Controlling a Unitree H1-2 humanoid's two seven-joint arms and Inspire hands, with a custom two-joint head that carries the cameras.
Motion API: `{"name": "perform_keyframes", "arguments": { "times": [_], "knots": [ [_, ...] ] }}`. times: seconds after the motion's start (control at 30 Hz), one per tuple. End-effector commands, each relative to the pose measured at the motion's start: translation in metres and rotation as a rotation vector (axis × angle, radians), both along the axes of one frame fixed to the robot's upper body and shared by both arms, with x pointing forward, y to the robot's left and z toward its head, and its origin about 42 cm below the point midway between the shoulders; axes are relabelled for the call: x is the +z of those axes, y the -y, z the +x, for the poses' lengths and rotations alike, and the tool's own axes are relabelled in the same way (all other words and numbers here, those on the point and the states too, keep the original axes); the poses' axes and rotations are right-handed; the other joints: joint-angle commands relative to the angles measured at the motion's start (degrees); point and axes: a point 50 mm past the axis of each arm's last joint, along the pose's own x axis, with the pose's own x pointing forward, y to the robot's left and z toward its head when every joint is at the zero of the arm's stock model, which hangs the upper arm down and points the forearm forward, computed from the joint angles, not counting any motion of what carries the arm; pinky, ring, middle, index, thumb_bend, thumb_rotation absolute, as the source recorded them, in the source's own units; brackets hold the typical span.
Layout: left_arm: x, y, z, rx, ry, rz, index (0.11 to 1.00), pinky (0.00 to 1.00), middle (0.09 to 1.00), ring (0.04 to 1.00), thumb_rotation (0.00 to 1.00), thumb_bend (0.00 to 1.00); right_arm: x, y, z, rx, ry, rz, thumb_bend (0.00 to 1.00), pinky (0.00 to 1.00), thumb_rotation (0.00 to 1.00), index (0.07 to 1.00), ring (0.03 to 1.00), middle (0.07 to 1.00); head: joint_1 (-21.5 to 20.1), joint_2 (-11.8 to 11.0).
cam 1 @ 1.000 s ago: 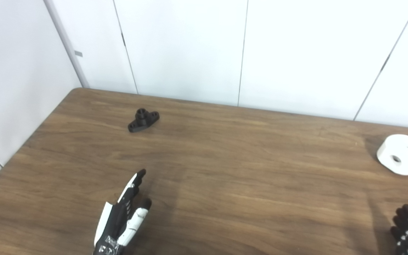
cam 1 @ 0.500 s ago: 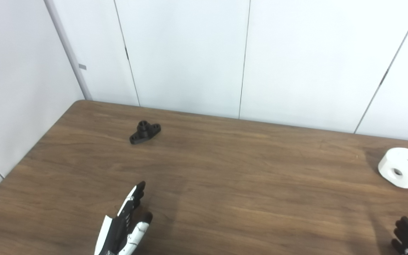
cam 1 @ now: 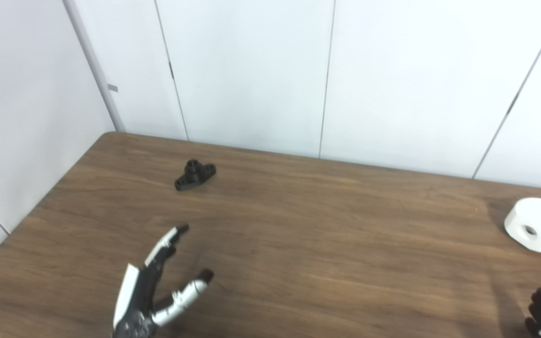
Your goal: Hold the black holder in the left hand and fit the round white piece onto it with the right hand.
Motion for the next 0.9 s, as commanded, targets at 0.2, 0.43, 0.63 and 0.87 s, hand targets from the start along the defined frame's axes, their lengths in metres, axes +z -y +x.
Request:
{"name": "perform_keyframes", "arguments": {
  "times": [0.2, 0.43, 0.63, 0.87],
  "knots": [
    [0.050, -0.018, 0.055, 0.017, 0.101, 0.139, 0.881, 0.89, 0.928, 0.934, 0.29, 0.83, -0.003, -0.006, 0.006, 0.021, 0.041, 0.007, 0.63, 1.00, 1.00, 0.976, 0.999, 0.988, 0.0, 0.0],
    [0.070, -0.037, 0.091, 0.109, 0.013, 0.307, 0.864, 0.94, 0.916, 0.944, 0.42, 0.89, -0.004, -0.006, 0.008, 0.013, 0.035, -0.002, 0.64, 1.00, 1.00, 0.976, 1.000, 0.984, 0.1, 0.1],
    [0.074, -0.054, 0.124, 0.143, -0.015, 0.408, 0.837, 0.95, 0.928, 0.969, 0.35, 0.82, -0.004, -0.006, 0.008, 0.017, 0.035, -0.006, 0.64, 1.00, 1.00, 0.977, 1.000, 0.988, 0.0, 0.0],
    [0.069, -0.069, 0.157, 0.178, -0.065, 0.455, 0.831, 0.96, 0.943, 0.991, 0.30, 0.83, -0.004, -0.006, 0.009, 0.018, 0.039, 0.005, 0.65, 1.00, 1.00, 0.973, 0.997, 0.980, -0.2, 0.1]
  ]
}}
